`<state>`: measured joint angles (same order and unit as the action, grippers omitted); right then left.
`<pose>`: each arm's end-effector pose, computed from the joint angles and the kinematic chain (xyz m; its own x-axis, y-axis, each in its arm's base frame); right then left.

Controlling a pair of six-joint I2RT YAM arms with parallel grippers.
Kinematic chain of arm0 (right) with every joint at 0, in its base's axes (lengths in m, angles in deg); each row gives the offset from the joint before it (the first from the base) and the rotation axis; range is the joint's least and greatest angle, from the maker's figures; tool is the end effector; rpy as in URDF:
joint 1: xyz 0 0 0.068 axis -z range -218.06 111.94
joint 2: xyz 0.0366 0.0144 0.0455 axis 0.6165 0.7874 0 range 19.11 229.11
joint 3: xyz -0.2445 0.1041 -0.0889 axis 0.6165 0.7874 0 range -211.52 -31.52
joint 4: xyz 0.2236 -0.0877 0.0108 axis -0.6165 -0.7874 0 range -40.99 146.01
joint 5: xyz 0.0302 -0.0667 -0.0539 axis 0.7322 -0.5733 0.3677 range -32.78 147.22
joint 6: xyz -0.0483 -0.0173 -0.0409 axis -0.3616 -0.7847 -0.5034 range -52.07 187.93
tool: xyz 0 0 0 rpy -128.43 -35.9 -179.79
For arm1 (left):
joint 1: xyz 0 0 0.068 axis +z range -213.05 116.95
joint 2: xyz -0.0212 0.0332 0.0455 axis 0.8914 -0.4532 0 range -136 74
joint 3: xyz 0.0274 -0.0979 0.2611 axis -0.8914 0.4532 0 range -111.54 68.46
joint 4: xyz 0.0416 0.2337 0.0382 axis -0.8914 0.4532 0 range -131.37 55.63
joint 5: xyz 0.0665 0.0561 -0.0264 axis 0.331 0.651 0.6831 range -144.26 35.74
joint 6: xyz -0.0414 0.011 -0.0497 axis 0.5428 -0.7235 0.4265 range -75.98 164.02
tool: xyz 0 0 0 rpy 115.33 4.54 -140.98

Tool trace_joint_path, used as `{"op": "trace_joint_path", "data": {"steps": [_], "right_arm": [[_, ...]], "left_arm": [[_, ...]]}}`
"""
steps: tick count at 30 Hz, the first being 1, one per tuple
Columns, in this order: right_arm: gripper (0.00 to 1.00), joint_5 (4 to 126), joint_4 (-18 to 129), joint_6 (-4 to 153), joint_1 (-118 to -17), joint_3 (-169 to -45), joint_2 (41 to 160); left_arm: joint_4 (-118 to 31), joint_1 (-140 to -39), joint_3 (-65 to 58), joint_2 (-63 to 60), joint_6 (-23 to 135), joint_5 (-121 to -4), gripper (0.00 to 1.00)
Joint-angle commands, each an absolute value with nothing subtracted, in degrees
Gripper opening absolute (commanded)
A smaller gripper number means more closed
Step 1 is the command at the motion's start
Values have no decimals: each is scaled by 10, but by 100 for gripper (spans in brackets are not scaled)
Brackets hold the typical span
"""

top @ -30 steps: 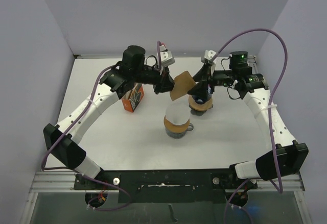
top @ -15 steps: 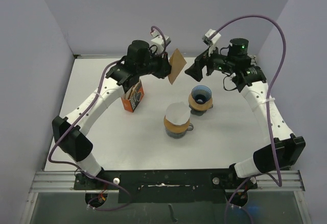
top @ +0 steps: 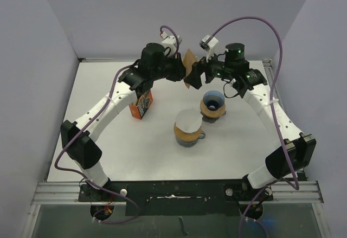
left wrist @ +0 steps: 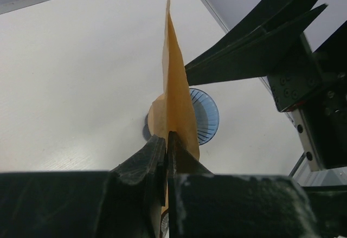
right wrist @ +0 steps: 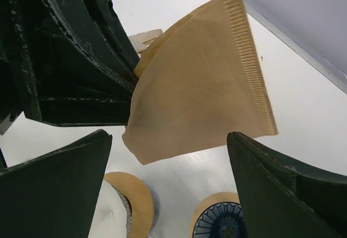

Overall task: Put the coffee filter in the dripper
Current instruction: Place the coffee filter in the coffee dripper.

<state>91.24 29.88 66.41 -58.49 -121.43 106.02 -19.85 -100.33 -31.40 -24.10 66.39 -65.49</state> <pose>0.3007 0.1429 0.4105 -0.3476 -0.1528 -0.9251 -0.7809 0.5933 0.1954 0.3091 -0.2478 0.4070 -0.5303 -0.0654 -0.8453 0.5818 0.6971 -0.4189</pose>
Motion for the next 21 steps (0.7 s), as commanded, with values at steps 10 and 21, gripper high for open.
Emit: {"op": "trace_joint_path", "data": {"steps": [10, 21], "right_arm": [[80, 837, 322, 668, -598, -1220, 1063], [73, 804, 316, 664, -597, -1223, 1059]], "left_arm": [[-228, -1007, -359, -257, 694, -637, 0], [-222, -1007, -361, -256, 691, -625, 0]]}}
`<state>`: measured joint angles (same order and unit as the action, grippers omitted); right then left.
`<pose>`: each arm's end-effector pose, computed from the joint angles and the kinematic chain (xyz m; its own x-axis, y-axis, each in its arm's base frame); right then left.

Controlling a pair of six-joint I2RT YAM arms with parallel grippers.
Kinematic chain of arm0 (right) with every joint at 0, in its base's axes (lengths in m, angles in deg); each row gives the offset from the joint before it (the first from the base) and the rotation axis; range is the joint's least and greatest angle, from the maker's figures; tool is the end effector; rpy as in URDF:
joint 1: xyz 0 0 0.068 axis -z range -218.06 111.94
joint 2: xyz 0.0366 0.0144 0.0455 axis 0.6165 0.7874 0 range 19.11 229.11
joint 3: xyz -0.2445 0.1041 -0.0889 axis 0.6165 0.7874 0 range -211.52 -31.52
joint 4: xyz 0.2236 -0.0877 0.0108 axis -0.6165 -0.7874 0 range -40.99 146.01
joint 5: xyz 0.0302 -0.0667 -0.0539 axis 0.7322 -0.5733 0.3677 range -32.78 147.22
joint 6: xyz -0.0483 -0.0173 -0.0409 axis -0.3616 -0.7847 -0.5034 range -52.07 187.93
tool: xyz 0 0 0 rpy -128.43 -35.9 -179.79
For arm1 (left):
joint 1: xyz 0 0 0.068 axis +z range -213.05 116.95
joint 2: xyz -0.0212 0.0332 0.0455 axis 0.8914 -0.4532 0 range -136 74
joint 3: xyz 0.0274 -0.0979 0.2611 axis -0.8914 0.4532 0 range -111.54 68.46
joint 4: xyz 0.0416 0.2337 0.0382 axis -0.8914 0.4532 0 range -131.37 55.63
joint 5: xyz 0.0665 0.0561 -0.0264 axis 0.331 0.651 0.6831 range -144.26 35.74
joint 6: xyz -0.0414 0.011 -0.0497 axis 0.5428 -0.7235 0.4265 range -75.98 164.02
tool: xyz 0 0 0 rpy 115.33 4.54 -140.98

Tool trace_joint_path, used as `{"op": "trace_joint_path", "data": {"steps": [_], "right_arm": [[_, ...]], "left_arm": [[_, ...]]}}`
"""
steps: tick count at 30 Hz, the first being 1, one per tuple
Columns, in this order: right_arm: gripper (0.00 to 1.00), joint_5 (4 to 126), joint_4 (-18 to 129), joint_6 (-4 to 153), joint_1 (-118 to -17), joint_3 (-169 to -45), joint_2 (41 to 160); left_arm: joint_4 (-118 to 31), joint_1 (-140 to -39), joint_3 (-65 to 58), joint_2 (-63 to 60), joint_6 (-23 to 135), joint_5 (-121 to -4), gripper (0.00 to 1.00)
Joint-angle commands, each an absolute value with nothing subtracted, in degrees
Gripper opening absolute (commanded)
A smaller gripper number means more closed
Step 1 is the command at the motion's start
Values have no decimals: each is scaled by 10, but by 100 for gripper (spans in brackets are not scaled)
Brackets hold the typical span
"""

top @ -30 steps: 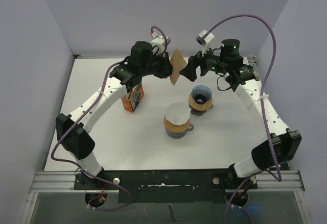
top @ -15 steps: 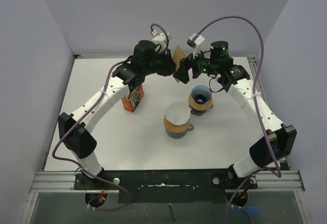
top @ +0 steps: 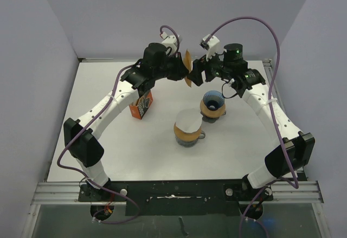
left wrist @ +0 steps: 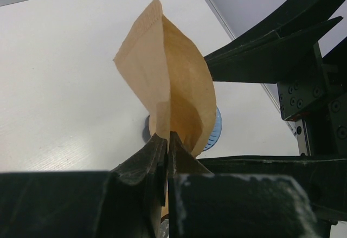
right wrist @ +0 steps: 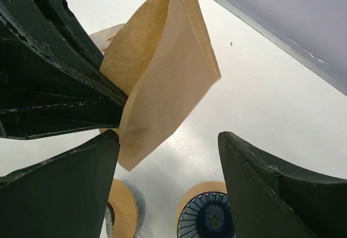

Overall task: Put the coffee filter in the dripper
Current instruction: Place the coffee filter in the coffee dripper.

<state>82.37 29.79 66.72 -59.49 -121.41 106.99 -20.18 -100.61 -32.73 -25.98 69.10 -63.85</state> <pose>0.3087 0.1448 0.4033 -0.3671 -0.1645 -0.9155 -0.6994 0.6977 0.1551 0.3163 -0.2540 0.4030 -0.5526 -0.1022 -0.8272 0.5420 0.7099 -0.4498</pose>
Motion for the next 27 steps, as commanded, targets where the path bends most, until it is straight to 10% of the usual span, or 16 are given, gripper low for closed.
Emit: {"op": "trace_joint_path", "data": {"steps": [1, 27], "right_arm": [[73, 802, 315, 664, -597, -1224, 1057], [70, 741, 293, 678, -598, -1273, 1068]], "left_arm": [[-222, -1007, -361, -256, 690, -621, 0], [-227, -1015, -342, -251, 665, -593, 0]]}}
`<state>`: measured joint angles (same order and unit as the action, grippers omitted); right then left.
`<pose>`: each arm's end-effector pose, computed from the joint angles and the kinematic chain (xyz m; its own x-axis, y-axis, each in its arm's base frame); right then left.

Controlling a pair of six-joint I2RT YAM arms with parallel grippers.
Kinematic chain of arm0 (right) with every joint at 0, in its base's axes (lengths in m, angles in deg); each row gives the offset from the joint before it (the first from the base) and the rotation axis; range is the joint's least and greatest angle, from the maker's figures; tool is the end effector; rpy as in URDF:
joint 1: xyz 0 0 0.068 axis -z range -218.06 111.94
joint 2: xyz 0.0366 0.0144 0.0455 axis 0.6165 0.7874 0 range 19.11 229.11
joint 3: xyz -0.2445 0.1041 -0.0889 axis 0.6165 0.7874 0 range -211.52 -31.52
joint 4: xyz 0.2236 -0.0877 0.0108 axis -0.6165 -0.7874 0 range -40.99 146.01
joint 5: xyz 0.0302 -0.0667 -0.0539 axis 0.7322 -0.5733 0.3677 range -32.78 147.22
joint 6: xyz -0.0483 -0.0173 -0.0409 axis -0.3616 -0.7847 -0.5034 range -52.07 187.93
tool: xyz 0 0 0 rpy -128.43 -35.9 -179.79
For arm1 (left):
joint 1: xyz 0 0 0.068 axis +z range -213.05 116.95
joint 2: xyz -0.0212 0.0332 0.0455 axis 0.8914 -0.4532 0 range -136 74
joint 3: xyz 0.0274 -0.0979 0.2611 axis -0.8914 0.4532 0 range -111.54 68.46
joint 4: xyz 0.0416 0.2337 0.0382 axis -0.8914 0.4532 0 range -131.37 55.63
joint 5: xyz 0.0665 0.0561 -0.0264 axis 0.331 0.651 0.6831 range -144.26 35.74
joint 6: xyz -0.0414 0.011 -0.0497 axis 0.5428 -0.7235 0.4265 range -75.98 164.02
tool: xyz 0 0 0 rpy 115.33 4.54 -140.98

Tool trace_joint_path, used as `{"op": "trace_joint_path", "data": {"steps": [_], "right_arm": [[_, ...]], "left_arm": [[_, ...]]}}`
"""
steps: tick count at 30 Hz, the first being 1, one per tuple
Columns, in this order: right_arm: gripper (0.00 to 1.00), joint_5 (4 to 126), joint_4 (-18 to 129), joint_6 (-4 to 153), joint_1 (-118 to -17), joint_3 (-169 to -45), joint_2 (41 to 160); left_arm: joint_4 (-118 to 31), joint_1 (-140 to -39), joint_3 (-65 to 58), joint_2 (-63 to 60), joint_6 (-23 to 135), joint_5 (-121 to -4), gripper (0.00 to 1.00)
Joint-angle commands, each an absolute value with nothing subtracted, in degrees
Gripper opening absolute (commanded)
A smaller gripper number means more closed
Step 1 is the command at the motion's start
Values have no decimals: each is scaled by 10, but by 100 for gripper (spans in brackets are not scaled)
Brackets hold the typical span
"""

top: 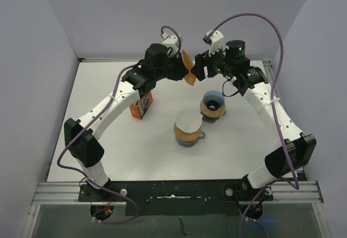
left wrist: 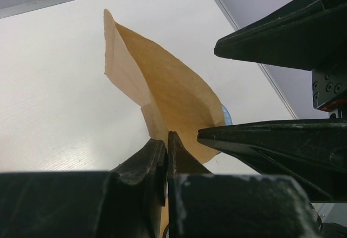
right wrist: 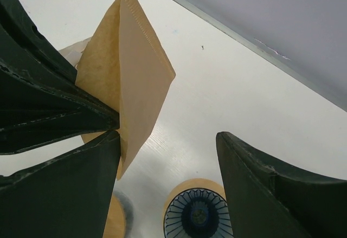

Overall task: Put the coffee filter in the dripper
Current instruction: Place the coffee filter in the coffee dripper.

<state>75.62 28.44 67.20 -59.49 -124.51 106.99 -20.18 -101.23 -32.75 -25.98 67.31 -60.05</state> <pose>0.3103 0.1394 0.4176 -0.3478 -0.1494 -0.9256 -0.6227 0.7749 0.1089 0.3160 -0.2550 0.4029 -0.5190 -0.0922 -0.8498 0.5272 0.7481 -0.4031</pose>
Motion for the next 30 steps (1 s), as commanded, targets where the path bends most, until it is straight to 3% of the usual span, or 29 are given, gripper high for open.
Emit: {"op": "trace_joint_path", "data": {"steps": [1, 17, 23, 30], "right_arm": [[70, 740, 291, 678, -598, -1275, 1069], [47, 713, 281, 668, -623, -1292, 1099], [27, 688, 280, 663, -633, -1292, 1100], [11, 688, 279, 672, -638, -1295, 1104]], "left_arm": [[-227, -1016, -343, -251, 664, -593, 0], [-226, -1018, -357, -262, 654, -598, 0], [-226, -1018, -354, -264, 645, -587, 0], [-226, -1018, -352, -267, 633, -574, 0]]}}
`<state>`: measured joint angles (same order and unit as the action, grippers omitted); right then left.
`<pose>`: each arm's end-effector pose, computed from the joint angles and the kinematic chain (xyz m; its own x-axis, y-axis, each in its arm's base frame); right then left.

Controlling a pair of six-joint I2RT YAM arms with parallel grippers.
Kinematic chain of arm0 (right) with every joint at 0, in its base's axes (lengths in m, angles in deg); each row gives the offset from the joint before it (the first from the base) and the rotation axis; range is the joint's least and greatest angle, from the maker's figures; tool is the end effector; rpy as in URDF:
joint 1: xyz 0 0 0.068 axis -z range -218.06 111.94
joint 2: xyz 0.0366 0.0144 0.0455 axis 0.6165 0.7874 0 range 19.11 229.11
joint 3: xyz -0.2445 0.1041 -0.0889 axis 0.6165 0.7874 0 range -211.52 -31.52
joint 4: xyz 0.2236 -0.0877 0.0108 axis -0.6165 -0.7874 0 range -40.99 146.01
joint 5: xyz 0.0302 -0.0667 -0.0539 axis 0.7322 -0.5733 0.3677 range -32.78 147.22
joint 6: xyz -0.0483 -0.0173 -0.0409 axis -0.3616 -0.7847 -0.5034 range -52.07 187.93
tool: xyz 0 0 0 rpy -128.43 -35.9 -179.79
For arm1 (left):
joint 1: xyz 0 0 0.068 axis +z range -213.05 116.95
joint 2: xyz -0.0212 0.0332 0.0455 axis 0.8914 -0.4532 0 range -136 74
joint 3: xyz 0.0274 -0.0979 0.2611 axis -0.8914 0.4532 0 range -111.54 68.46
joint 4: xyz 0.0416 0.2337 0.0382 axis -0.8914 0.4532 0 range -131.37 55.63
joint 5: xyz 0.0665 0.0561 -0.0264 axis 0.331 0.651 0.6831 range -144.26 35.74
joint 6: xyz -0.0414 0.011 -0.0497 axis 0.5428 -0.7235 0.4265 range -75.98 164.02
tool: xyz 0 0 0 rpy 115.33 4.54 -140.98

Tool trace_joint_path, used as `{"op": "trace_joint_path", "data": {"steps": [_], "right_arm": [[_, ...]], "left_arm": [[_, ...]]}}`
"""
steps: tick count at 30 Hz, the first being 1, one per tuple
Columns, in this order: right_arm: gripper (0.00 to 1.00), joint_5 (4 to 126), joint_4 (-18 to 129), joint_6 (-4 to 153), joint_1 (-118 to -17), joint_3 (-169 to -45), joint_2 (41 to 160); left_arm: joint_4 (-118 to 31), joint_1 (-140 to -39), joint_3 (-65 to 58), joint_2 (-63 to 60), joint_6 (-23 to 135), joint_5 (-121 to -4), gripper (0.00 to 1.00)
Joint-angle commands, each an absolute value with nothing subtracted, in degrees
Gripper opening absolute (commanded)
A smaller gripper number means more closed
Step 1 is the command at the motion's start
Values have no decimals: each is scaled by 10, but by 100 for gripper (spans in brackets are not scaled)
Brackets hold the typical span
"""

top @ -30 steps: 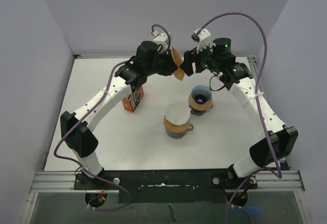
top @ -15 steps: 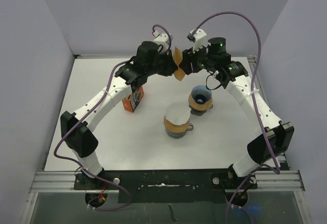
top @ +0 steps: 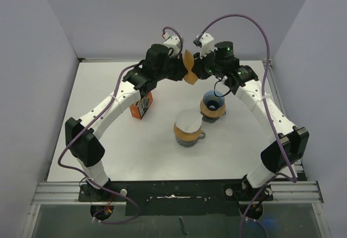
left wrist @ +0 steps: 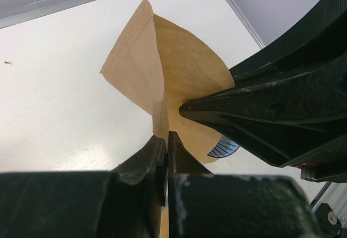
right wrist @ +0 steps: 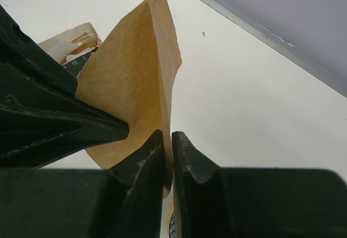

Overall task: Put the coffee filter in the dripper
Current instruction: Place the coffee filter in the coffee dripper.

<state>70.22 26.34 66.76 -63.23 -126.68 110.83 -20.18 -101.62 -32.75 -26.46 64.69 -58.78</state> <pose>0.3191 0.1628 0.4034 -0.3878 -0.2041 -0.8988 -0.6050 0.7921 0.0812 0.3169 -0.2578 0.3996 -0.4951 -0.0551 -0.8671 0.5391 0.7631 -0.3563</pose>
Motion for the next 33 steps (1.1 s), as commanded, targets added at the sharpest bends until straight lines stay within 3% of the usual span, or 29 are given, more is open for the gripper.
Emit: {"op": "trace_joint_path", "data": {"steps": [1, 8, 16, 23, 28, 33], "right_arm": [[10, 688, 279, 674, -637, -1296, 1105], [6, 683, 278, 683, -644, -1305, 1110], [6, 685, 278, 687, -645, -1299, 1110], [5, 688, 277, 689, -646, -1299, 1113], [7, 686, 276, 688, -645, -1298, 1116], [12, 678, 274, 688, -645, -1299, 1122]], "left_arm": [[-226, -1018, -352, -266, 633, -572, 0], [-226, -1013, -345, -272, 637, -562, 0], [-230, -986, -337, -276, 670, -575, 24], [-231, -978, -337, -275, 678, -584, 35], [-236, -975, -332, -273, 678, -595, 33], [-248, -974, -322, -268, 675, -615, 17]]}}
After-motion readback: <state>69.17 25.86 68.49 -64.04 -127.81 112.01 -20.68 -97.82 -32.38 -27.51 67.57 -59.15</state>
